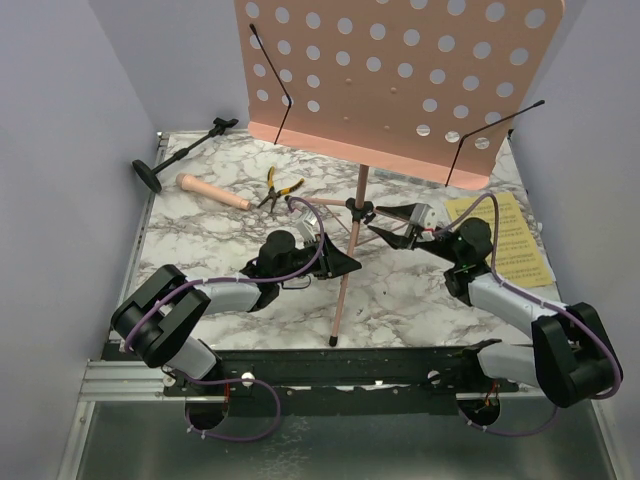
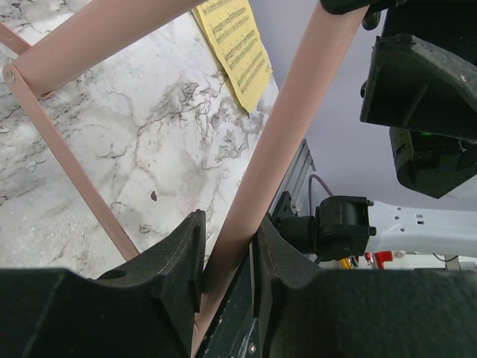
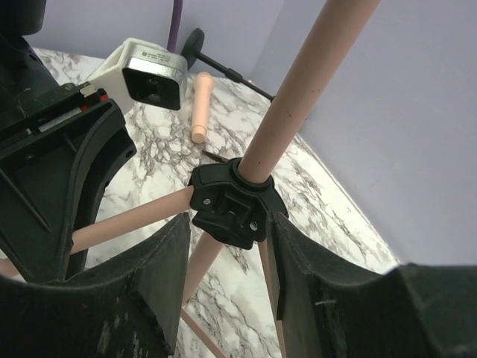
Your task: Set up the instrument practice props
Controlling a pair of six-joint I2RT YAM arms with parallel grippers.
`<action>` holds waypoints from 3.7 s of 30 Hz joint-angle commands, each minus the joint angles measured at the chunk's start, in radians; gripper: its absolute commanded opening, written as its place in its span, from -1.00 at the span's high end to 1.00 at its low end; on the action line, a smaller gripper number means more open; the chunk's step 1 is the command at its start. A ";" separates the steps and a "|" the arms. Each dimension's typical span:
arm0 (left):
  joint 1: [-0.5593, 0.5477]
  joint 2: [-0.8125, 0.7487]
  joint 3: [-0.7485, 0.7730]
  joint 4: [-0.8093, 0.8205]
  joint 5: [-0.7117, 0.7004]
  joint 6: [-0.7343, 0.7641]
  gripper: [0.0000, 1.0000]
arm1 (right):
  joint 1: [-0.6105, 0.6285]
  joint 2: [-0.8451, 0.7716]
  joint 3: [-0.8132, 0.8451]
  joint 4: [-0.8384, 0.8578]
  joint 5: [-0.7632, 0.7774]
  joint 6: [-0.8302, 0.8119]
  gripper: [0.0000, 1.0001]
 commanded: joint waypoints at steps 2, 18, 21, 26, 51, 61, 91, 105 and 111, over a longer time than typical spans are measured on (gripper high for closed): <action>0.024 0.011 -0.038 -0.137 -0.093 -0.042 1.00 | 0.013 0.036 0.040 -0.004 0.000 -0.057 -0.02; 0.024 0.020 -0.031 -0.137 -0.091 -0.043 1.00 | 0.063 0.098 0.051 -0.039 0.164 -0.098 0.41; 0.024 0.017 -0.033 -0.137 -0.091 -0.045 1.00 | 0.070 0.109 0.044 -0.010 0.244 -0.037 0.50; 0.025 0.006 -0.042 -0.137 -0.096 -0.048 1.00 | 0.073 0.108 0.019 0.044 0.377 0.173 0.63; -0.078 0.178 -0.013 0.067 -0.145 -0.231 1.00 | 0.058 0.264 0.381 -0.776 0.507 1.103 0.99; -0.088 0.234 -0.010 0.111 -0.146 -0.254 1.00 | 0.017 0.251 0.362 -0.830 0.406 1.125 0.99; 0.119 -0.306 -0.274 0.041 0.026 -0.388 -0.98 | -0.019 0.322 0.481 -1.009 0.223 0.992 0.87; 0.138 -0.907 0.024 -0.988 -0.263 0.061 -0.98 | -0.024 0.226 0.535 -1.112 0.249 0.961 0.07; 0.137 -0.959 0.055 -1.019 -0.273 0.043 -0.98 | -0.024 0.117 0.539 -1.208 0.339 0.945 -0.42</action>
